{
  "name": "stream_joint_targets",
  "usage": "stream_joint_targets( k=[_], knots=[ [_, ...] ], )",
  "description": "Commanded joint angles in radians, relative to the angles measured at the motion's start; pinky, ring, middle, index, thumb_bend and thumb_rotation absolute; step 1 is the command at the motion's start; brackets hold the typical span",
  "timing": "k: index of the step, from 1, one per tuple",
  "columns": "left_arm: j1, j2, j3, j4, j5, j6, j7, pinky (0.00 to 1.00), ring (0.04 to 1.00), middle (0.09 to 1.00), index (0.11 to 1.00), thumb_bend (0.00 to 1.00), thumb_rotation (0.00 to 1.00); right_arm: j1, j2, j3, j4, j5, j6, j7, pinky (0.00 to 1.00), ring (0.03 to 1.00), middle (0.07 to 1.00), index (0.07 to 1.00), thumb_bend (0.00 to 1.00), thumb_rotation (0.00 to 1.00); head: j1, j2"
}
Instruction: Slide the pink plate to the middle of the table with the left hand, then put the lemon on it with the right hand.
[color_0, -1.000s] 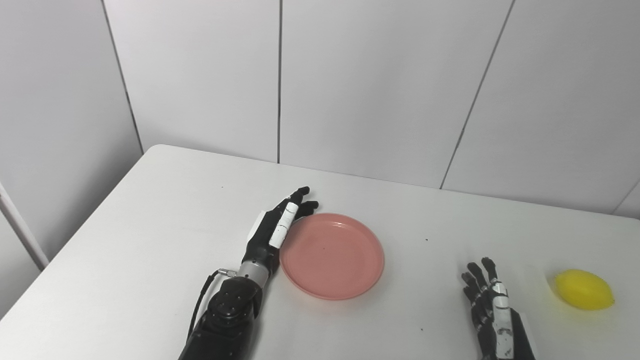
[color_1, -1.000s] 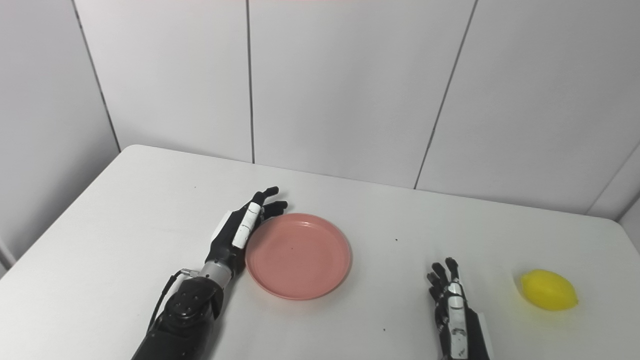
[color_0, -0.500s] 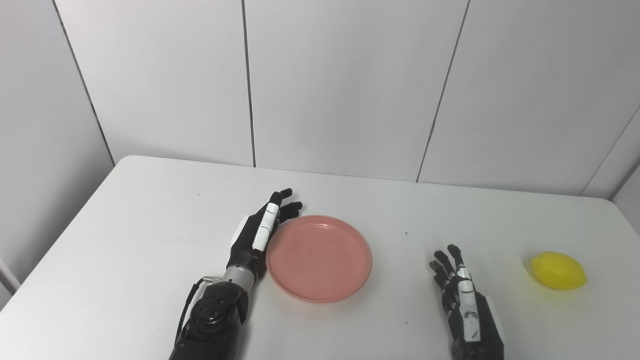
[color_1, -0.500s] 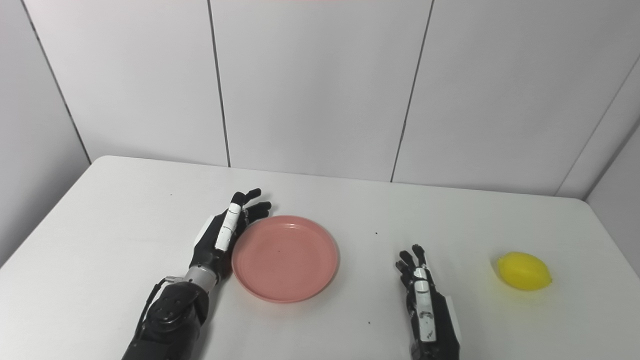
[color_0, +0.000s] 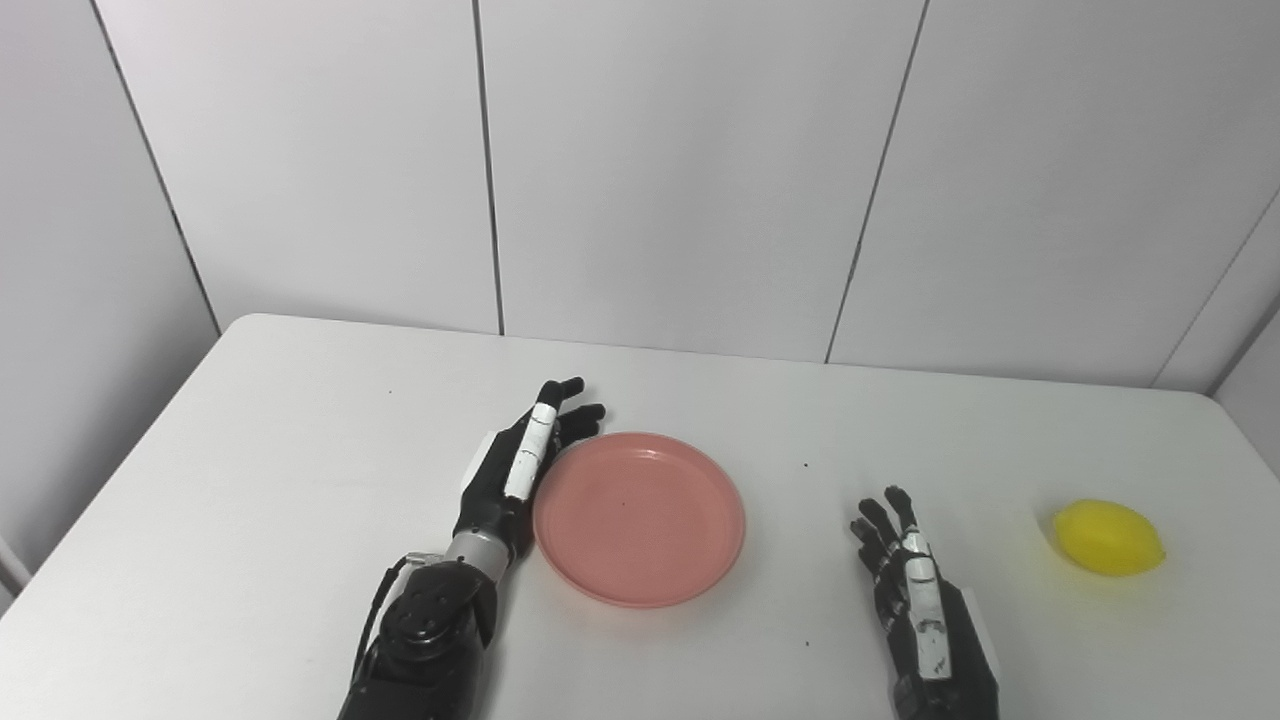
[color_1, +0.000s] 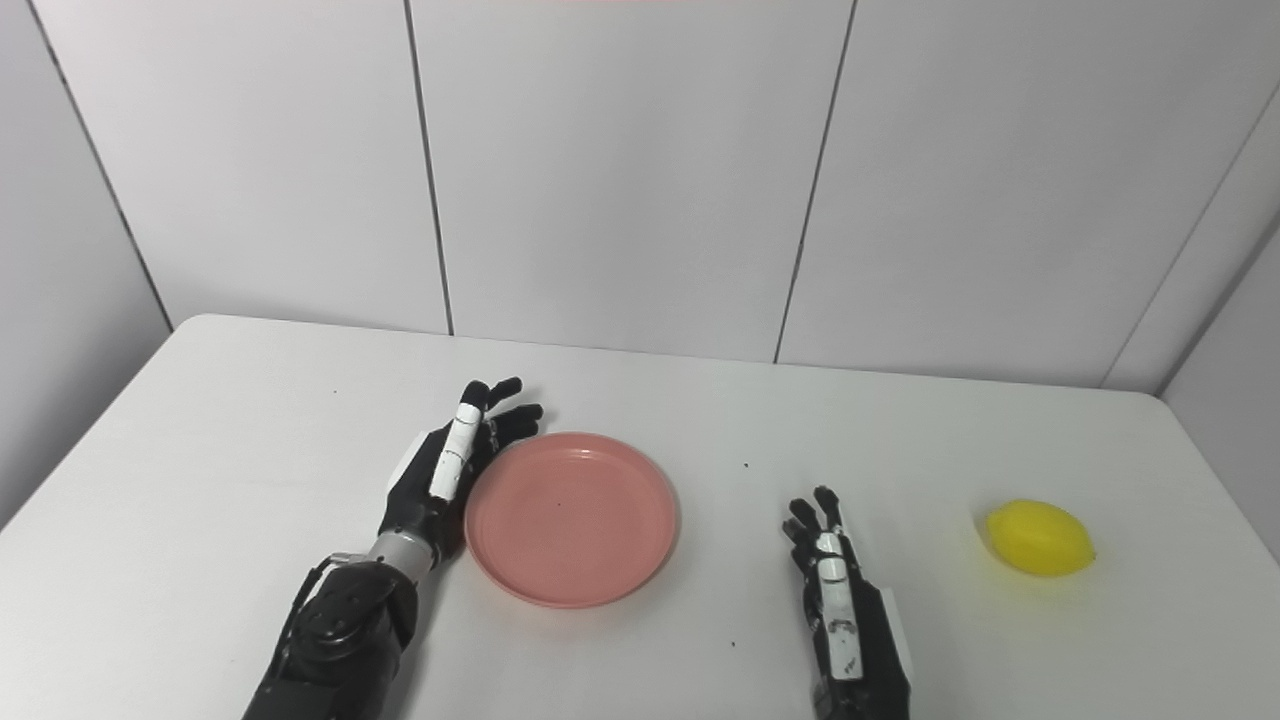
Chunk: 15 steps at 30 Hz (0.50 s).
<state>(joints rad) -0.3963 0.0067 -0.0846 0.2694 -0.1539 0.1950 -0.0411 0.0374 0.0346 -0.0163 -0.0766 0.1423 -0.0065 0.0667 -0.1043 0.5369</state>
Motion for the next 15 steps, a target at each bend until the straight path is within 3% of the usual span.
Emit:
stream_joint_targets(
  k=[1, 10, 15],
  knots=[
    [0.014, -0.044, -0.039, 0.028, -0.018, 0.11, -0.062, 0.99, 0.835, 0.792, 0.852, 0.94, 0.94, 0.03, 0.019, 0.009, 0.054, 0.012, 0.004, 0.002, 1.0, 0.936, 0.931, 0.975, 0.73, 0.96, -0.006, 0.001],
    [0.017, -0.03, -0.024, 0.051, -0.021, 0.088, -0.069, 0.99, 0.824, 0.779, 0.852, 0.95, 0.95, 0.026, 0.023, 0.01, 0.068, 0.002, -0.015, -0.004, 1.0, 0.926, 0.924, 0.969, 0.74, 0.95, -0.05, -0.005],
    [0.017, -0.019, -0.008, 0.069, -0.034, 0.069, -0.081, 1.0, 0.823, 0.775, 0.854, 0.92, 0.95, 0.027, 0.035, 0.014, 0.084, -0.047, -0.09, -0.033, 0.97, 0.898, 0.894, 0.944, 0.75, 0.9, -0.106, -0.011]
  ],
)
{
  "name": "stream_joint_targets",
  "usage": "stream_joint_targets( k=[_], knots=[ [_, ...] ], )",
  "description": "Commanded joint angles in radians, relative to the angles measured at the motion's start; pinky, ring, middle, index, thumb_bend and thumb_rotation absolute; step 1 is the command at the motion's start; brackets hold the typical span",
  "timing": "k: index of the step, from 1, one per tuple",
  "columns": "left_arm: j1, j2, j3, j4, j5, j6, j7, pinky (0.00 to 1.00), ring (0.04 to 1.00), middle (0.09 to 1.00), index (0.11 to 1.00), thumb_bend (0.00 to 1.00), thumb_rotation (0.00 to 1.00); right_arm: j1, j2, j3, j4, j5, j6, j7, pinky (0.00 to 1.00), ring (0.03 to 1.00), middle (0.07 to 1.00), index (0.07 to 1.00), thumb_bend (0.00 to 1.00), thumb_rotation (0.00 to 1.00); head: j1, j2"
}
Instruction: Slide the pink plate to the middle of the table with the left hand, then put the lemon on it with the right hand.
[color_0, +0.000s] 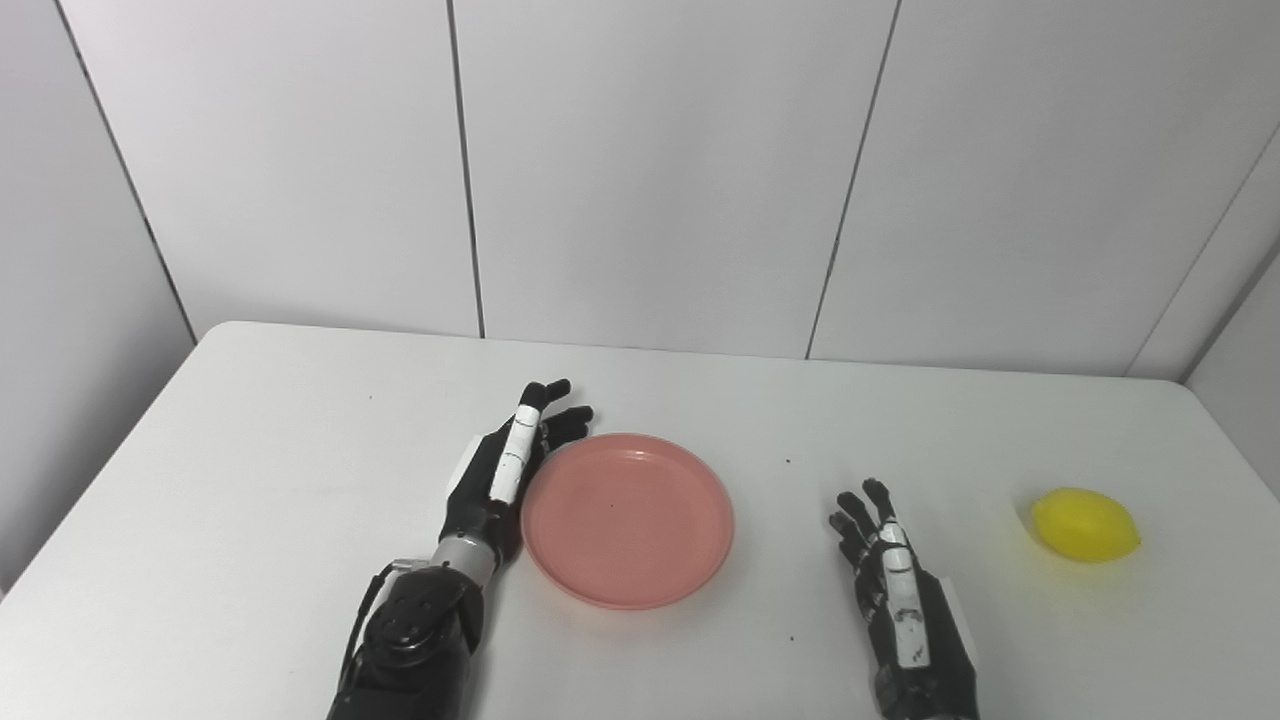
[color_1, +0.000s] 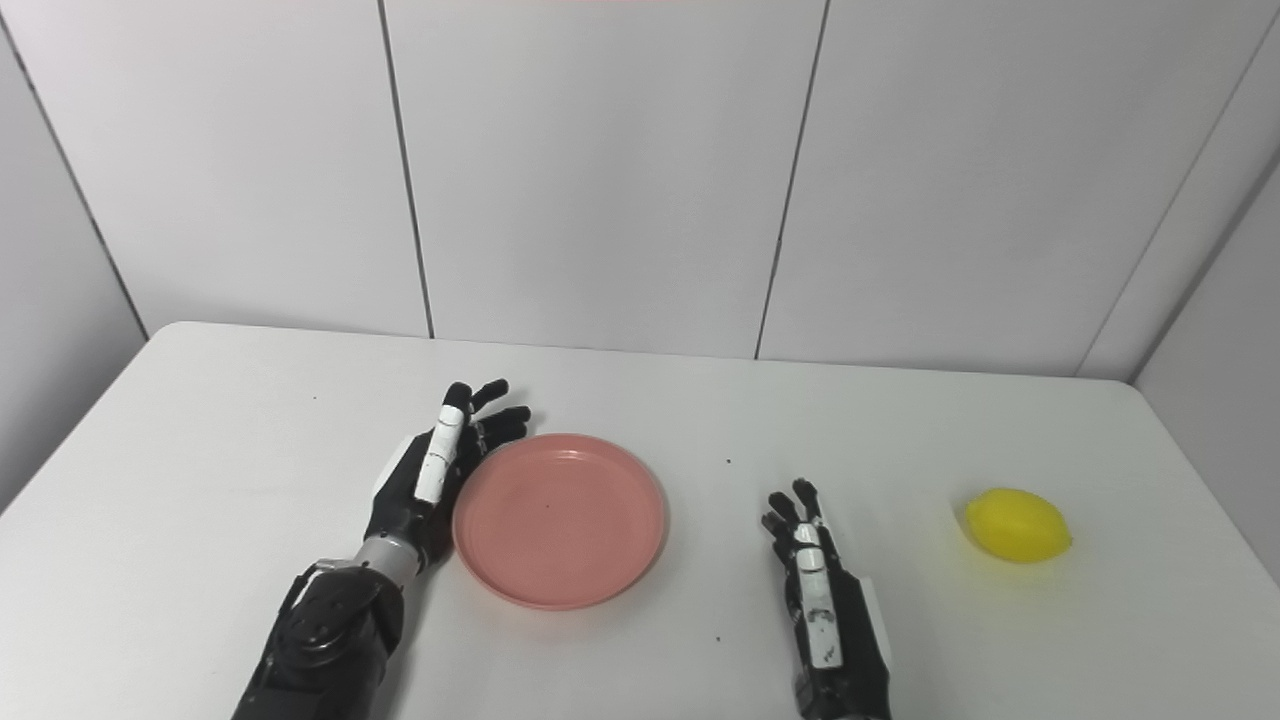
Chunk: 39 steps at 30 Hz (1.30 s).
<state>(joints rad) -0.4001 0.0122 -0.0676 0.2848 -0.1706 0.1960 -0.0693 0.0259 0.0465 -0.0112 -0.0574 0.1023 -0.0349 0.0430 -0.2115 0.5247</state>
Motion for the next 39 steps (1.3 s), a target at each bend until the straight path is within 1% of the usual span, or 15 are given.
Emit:
stream_joint_targets(
  k=[1, 2, 3, 6, 8, 12, 16, 21, 23, 25, 28, 30, 33, 35, 39],
  knots=[
    [0.02, -0.023, -0.021, 0.057, -0.019, 0.065, -0.056, 1.0, 0.821, 0.77, 0.855, 0.91, 0.94, 0.039, 0.025, 0.01, 0.065, -0.022, -0.075, -0.017, 0.95, 0.887, 0.886, 0.932, 0.75, 0.88, -0.006, 0.0],
    [0.019, -0.022, -0.017, 0.06, -0.02, 0.063, -0.058, 1.0, 0.821, 0.769, 0.855, 0.91, 0.94, 0.037, 0.02, 0.015, 0.063, -0.055, -0.097, -0.03, 0.95, 0.885, 0.884, 0.93, 0.75, 0.88, -0.006, 0.0],
    [0.019, -0.022, -0.014, 0.062, -0.021, 0.062, -0.06, 1.0, 0.82, 0.768, 0.855, 0.9, 0.95, 0.036, 0.017, 0.019, 0.058, -0.077, -0.113, -0.039, 0.91, 0.87, 0.878, 0.917, 0.74, 0.89, -0.006, 0.0],
    [0.014, -0.021, -0.006, 0.076, -0.026, 0.053, -0.066, 0.99, 0.819, 0.768, 0.852, 0.9, 0.94, 0.024, 0.007, 0.022, 0.057, -0.144, -0.186, -0.072, 0.82, 0.819, 0.851, 0.868, 0.74, 0.85, -0.04, -0.01],
    [0.011, -0.019, -0.002, 0.085, -0.027, 0.048, -0.073, 0.99, 0.817, 0.773, 0.854, 0.9, 0.93, 0.015, -0.003, 0.021, 0.032, -0.219, -0.202, -0.107, 0.75, 0.77, 0.823, 0.839, 0.76, 0.85, -0.052, -0.011],
    [0.004, -0.016, 0.006, 0.1, -0.027, 0.039, -0.087, 0.98, 0.817, 0.773, 0.851, 0.89, 0.94, 0.004, -0.016, 0.013, -0.012, -0.314, -0.204, -0.152, 0.69, 0.734, 0.782, 0.812, 0.76, 0.86, -0.076, -0.013],
    [-0.002, -0.018, 0.023, 0.118, -0.031, 0.034, -0.094, 0.96, 0.812, 0.765, 0.843, 0.88, 0.92, -0.011, -0.031, 0.01, -0.037, -0.389, -0.193, -0.181, 0.66, 0.728, 0.766, 0.789, 0.77, 0.88, -0.103, -0.019],
    [-0.007, -0.014, 0.04, 0.134, -0.049, 0.032, -0.108, 0.99, 0.823, 0.768, 0.844, 0.87, 0.91, -0.039, -0.08, 0.014, -0.068, -0.573, -0.17, -0.229, 0.63, 0.714, 0.762, 0.75, 0.79, 0.94, -0.125, -0.023],
    [-0.007, -0.014, 0.043, 0.135, -0.051, 0.034, -0.115, 0.98, 0.826, 0.775, 0.848, 0.88, 0.91, -0.049, -0.095, 0.012, -0.075, -0.607, -0.169, -0.24, 0.64, 0.71, 0.747, 0.738, 0.79, 0.93, -0.128, -0.024],
    [-0.007, -0.015, 0.047, 0.133, -0.054, 0.038, -0.119, 0.98, 0.834, 0.787, 0.854, 0.88, 0.91, -0.063, -0.114, 0.006, -0.078, -0.626, -0.169, -0.244, 0.66, 0.711, 0.735, 0.728, 0.78, 0.89, -0.129, -0.024],
    [-0.006, -0.017, 0.051, 0.134, -0.055, 0.041, -0.119, 0.99, 0.833, 0.786, 0.854, 0.88, 0.91, -0.085, -0.144, -0.008, -0.084, -0.642, -0.164, -0.245, 0.63, 0.687, 0.713, 0.714, 0.78, 0.85, -0.129, -0.024],
    [-0.006, -0.018, 0.051, 0.135, -0.055, 0.042, -0.118, 1.0, 0.83, 0.78, 0.851, 0.89, 0.91, -0.1, -0.163, -0.02, -0.096, -0.664, -0.145, -0.244, 0.6, 0.668, 0.694, 0.696, 0.81, 0.85, -0.129, -0.024],
    [-0.006, -0.018, 0.051, 0.138, -0.059, 0.043, -0.119, 1.0, 0.831, 0.781, 0.846, 0.88, 0.91, -0.118, -0.19, -0.034, -0.11, -0.693, -0.125, -0.241, 0.59, 0.663, 0.689, 0.684, 0.83, 0.82, -0.129, -0.024],
    [-0.005, -0.019, 0.051, 0.14, -0.058, 0.039, -0.12, 1.0, 0.836, 0.784, 0.849, 0.88, 0.91, -0.127, -0.206, -0.041, -0.119, -0.73, -0.107, -0.245, 0.58, 0.653, 0.679, 0.678, 0.85, 0.81, -0.131, -0.024],
    [-0.003, -0.022, 0.051, 0.136, -0.059, 0.041, -0.119, 1.0, 0.842, 0.789, 0.854, 0.88, 0.91, -0.143, -0.245, -0.047, -0.135, -0.818, -0.081, -0.253, 0.56, 0.631, 0.668, 0.662, 0.85, 0.81, -0.132, -0.025]
  ],
)
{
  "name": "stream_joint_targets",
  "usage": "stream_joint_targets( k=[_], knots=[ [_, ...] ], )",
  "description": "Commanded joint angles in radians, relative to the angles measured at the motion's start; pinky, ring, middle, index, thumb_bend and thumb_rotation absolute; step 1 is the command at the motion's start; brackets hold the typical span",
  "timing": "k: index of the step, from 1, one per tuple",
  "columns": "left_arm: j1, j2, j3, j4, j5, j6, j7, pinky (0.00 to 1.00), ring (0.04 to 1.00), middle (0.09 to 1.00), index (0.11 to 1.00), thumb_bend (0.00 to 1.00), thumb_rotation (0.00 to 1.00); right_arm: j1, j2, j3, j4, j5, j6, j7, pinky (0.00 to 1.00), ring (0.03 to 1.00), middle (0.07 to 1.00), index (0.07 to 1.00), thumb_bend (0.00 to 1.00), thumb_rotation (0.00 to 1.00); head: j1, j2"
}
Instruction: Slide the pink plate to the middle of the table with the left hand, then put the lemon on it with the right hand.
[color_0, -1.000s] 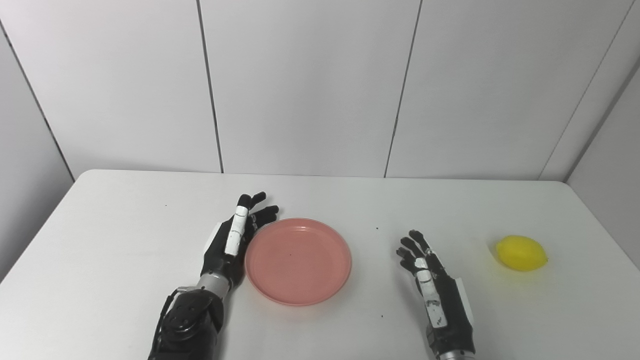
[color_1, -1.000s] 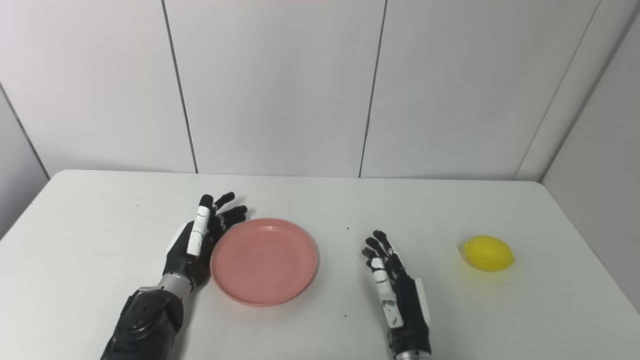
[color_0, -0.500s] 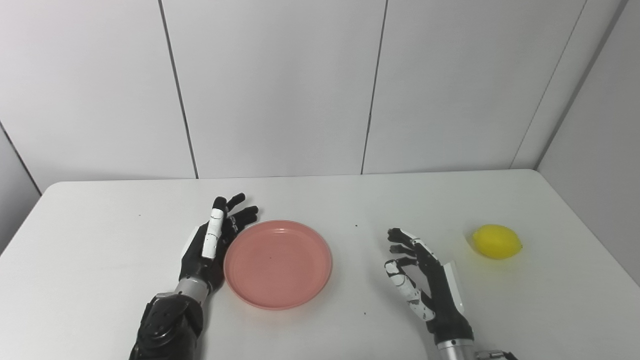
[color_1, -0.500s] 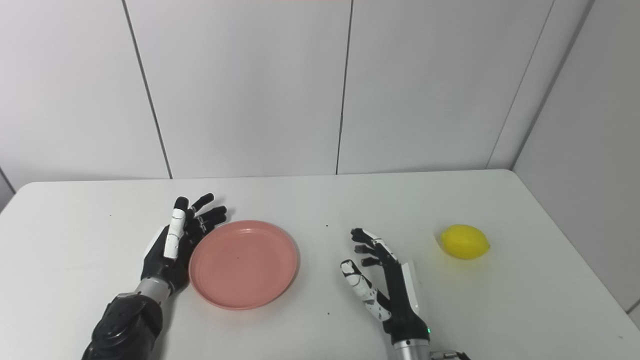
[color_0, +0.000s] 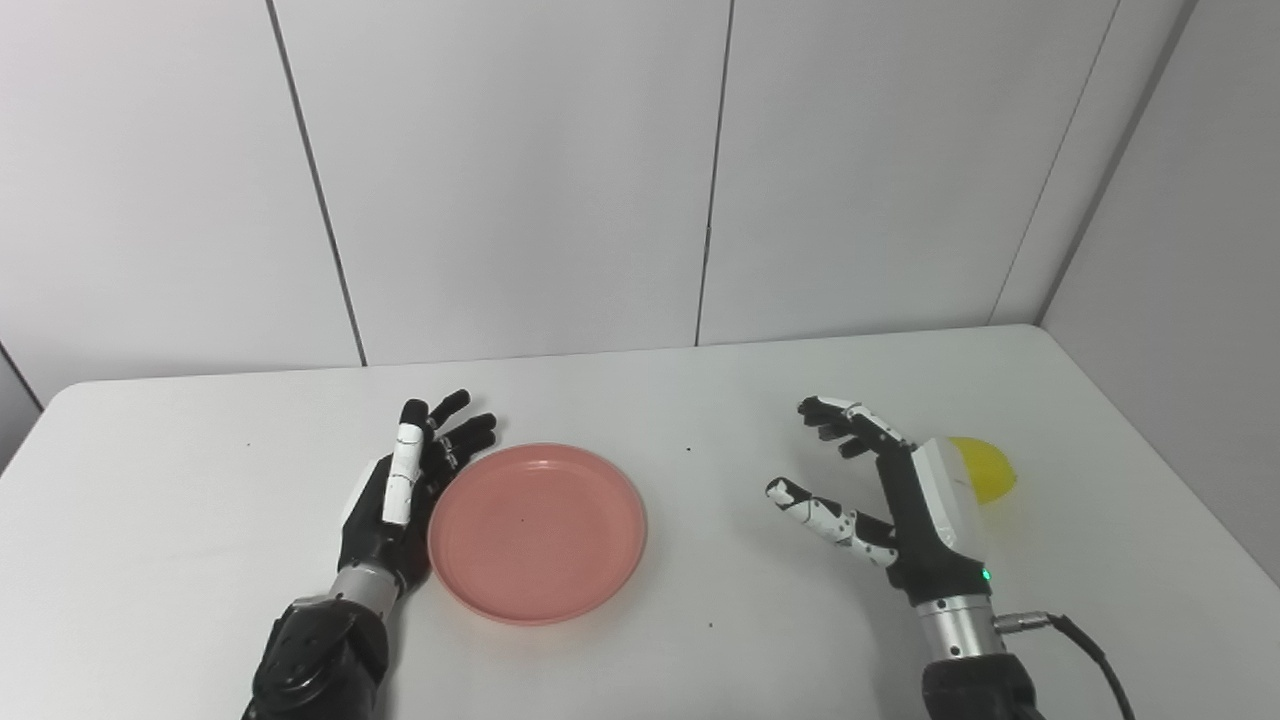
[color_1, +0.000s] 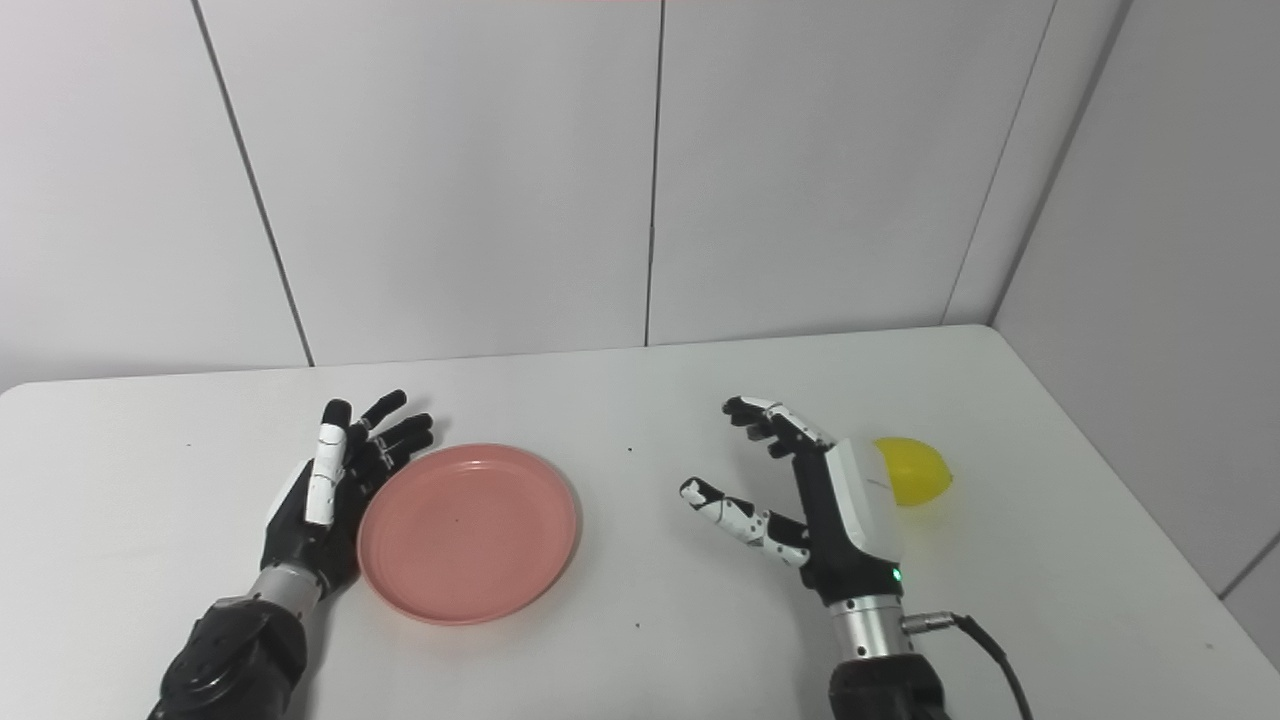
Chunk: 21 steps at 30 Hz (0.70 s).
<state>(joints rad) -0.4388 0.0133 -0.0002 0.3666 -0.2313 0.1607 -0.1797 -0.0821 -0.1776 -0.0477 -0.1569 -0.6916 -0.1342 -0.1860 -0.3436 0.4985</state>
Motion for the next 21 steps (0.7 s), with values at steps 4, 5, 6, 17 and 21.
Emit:
stream_joint_targets(
  k=[4, 5, 6, 17, 21],
  knots=[
    [0.038, -0.025, -0.017, 0.056, 0.003, 0.073, -0.009, 1.0, 0.841, 0.791, 0.853, 0.87, 0.91, -0.058, -0.073, -0.021, -0.027, -0.072, 0.026, -0.023, 0.62, 0.675, 0.684, 0.653, 0.86, 0.81, 0.002, 0.001],
    [0.038, -0.024, -0.018, 0.058, 0.004, 0.07, -0.01, 1.0, 0.841, 0.792, 0.854, 0.87, 0.91, -0.064, -0.088, -0.023, -0.024, -0.087, 0.03, -0.022, 0.63, 0.683, 0.689, 0.659, 0.86, 0.81, 0.002, 0.001],
    [0.038, -0.024, -0.019, 0.059, 0.005, 0.069, -0.01, 1.0, 0.841, 0.793, 0.854, 0.87, 0.92, -0.069, -0.098, -0.024, -0.022, -0.097, 0.033, -0.022, 0.64, 0.684, 0.691, 0.661, 0.87, 0.81, 0.002, 0.001],
    [0.041, -0.024, -0.017, 0.058, 0.003, 0.069, -0.011, 0.98, 0.839, 0.792, 0.858, 0.87, 0.91, -0.115, -0.22, -0.028, 0.041, -0.236, 0.081, -0.049, 0.68, 0.691, 0.694, 0.677, 0.86, 0.81, 0.002, 0.001],
    [0.04, -0.024, -0.017, 0.059, 0.0, 0.071, -0.017, 1.0, 0.844, 0.795, 0.859, 0.87, 0.91, -0.12, -0.261, -0.031, 0.079, -0.263, 0.103, -0.048, 0.7, 0.704, 0.703, 0.688, 0.86, 0.8, 0.002, 0.0]
  ],
)
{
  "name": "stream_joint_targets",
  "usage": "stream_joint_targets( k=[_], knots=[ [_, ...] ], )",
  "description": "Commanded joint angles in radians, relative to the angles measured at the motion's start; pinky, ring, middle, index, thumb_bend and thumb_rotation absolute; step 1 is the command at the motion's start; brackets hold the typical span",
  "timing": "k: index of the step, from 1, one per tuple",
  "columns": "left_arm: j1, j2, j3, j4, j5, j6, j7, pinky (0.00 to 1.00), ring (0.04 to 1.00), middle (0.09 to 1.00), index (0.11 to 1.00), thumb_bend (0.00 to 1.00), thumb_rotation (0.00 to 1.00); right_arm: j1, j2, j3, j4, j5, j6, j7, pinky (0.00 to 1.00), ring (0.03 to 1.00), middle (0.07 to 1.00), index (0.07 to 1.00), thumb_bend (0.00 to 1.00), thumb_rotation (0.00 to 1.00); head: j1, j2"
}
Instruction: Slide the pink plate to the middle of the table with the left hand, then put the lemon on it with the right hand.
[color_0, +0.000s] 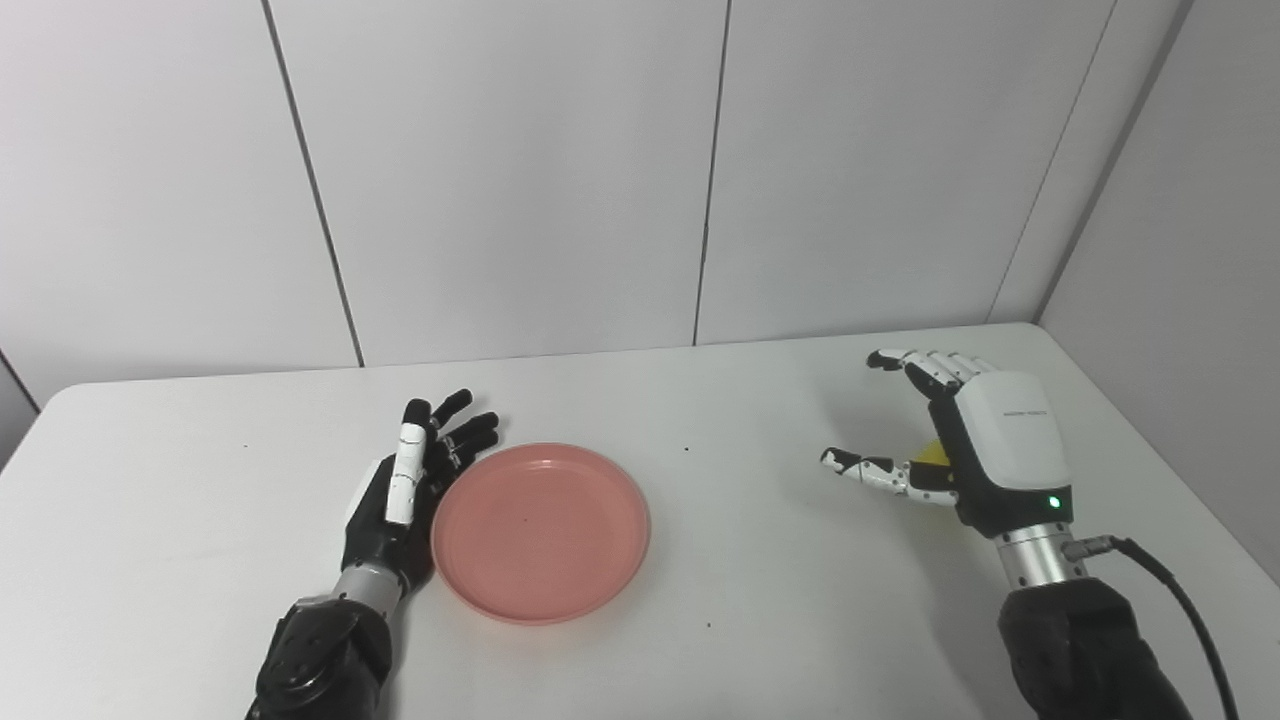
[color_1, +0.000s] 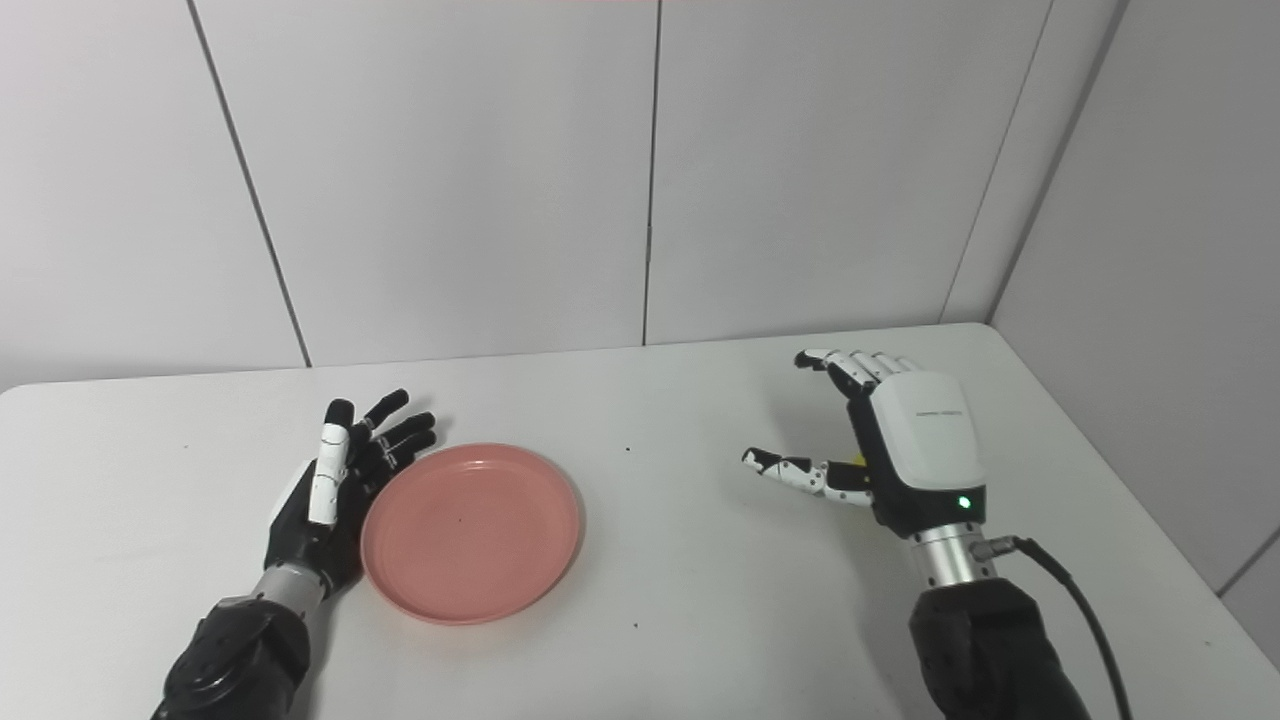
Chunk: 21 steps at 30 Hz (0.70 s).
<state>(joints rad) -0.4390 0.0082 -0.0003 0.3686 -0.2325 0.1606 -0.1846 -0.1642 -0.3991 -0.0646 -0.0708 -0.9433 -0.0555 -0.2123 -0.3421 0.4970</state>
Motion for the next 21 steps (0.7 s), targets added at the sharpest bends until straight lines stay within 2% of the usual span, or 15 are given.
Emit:
stream_joint_targets(
  k=[1, 7, 11, 21],
  knots=[
    [0.041, -0.02, -0.017, 0.056, 0.002, 0.072, -0.011, 1.0, 0.845, 0.796, 0.86, 0.87, 0.91, -0.039, -0.051, -0.012, 0.007, -0.024, 0.025, -0.031, 0.7, 0.704, 0.704, 0.688, 0.86, 0.8, 0.001, 0.001],
    [0.039, -0.017, -0.019, 0.057, 0.005, 0.073, -0.011, 1.0, 0.848, 0.796, 0.863, 0.87, 0.92, -0.042, -0.102, -0.003, 0.075, -0.069, 0.029, -0.081, 0.68, 0.684, 0.684, 0.656, 0.87, 0.77, 0.003, 0.0],
    [0.039, -0.018, -0.019, 0.056, 0.007, 0.073, -0.009, 1.0, 0.845, 0.797, 0.862, 0.87, 0.92, -0.037, -0.13, -0.007, 0.106, -0.076, 0.049, -0.085, 0.7, 0.688, 0.686, 0.645, 0.87, 0.79, 0.002, -0.002],
    [0.038, -0.015, -0.023, 0.059, 0.007, 0.073, -0.013, 1.0, 0.852, 0.804, 0.868, 0.86, 0.92, -0.021, -0.144, -0.005, 0.21, -0.033, 0.065, -0.101, 0.71, 0.688, 0.685, 0.664, 0.86, 0.79, 0.009, -0.008]
  ],
)
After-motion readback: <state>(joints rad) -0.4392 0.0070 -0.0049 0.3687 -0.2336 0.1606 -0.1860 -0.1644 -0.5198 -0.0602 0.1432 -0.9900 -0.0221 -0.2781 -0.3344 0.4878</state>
